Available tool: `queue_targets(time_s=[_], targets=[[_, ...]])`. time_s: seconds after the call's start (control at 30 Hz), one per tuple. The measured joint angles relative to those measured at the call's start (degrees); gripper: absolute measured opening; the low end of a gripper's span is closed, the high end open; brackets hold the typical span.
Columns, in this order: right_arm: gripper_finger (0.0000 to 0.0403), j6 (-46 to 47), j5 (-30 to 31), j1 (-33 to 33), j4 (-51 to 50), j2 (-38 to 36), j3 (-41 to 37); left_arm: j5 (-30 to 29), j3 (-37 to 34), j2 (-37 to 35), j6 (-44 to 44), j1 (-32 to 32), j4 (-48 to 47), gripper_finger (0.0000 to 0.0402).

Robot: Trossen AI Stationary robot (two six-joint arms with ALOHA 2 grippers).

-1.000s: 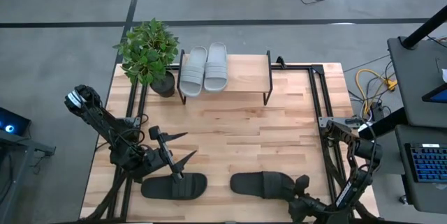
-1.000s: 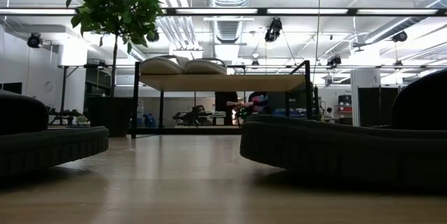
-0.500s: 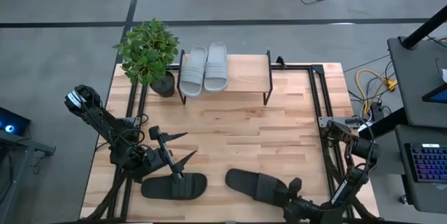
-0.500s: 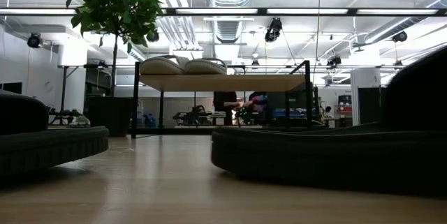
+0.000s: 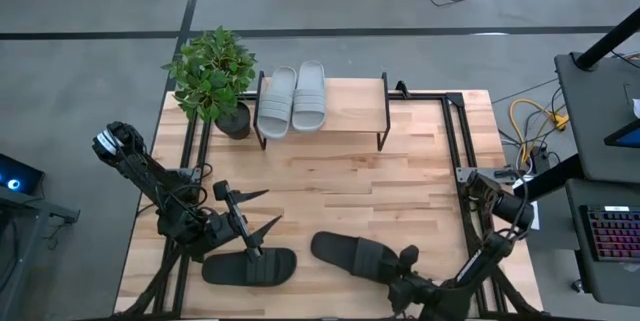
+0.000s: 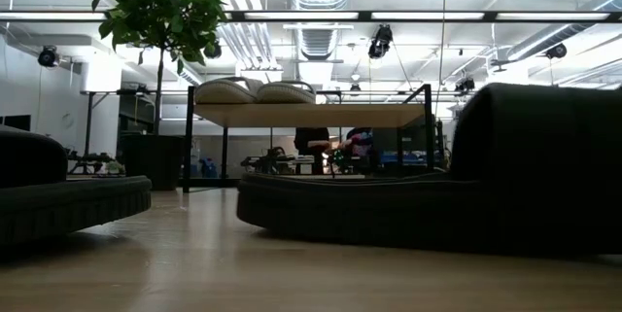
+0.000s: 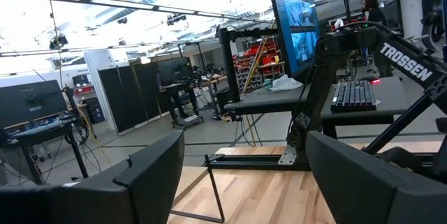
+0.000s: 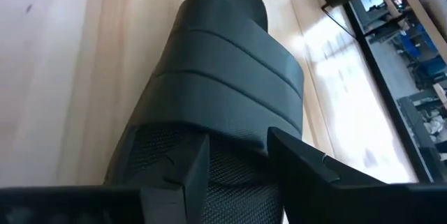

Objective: Pick and place slides into the shelf
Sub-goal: Put the right black slipper on the shelf

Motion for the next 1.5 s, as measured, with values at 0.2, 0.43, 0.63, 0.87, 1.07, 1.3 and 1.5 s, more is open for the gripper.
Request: queue_targets(time_s=[0.2,0.43,0.63,0.87,1.07,1.3,1.5], targets=[[0.0096,-6.4,-4.8,-2.4,6.1,0.1,-1.0,0.0,0.0,0.0,-0.1,0.0,0.0,0.0283],[0.0074,-9.3,-5.9,-3.0,6.7,0.1,-1.1,0.0,0.0,0.0,0.0,0.0,0.0,0.0283],[0.0083,-19.0,-5.9,-3.0,6.8,0.1,-1.1,0.0,0.0,0.0,0.0,0.0,0.0,0.0283],[0.0108,-26.5,-2.0,-3.0,7.3,0.2,-1.2,0.0,0.0,0.0,0.0,0.0,0.0,0.0283],[0.0136,-27.0,-0.5,-3.2,8.5,0.2,-1.5,0.0,0.0,0.0,0.0,0.0,0.0,0.0283],[0.0152,-27.0,-0.5,-5.1,11.5,0.3,-2.6,0.0,0.0,0.0,0.0,0.0,0.0,0.0283],[0.0127,-26.0,-0.4,-7.2,11.9,0.3,-3.4,0.0,0.0,0.0,0.0,0.0,-0.1,0.0283]])
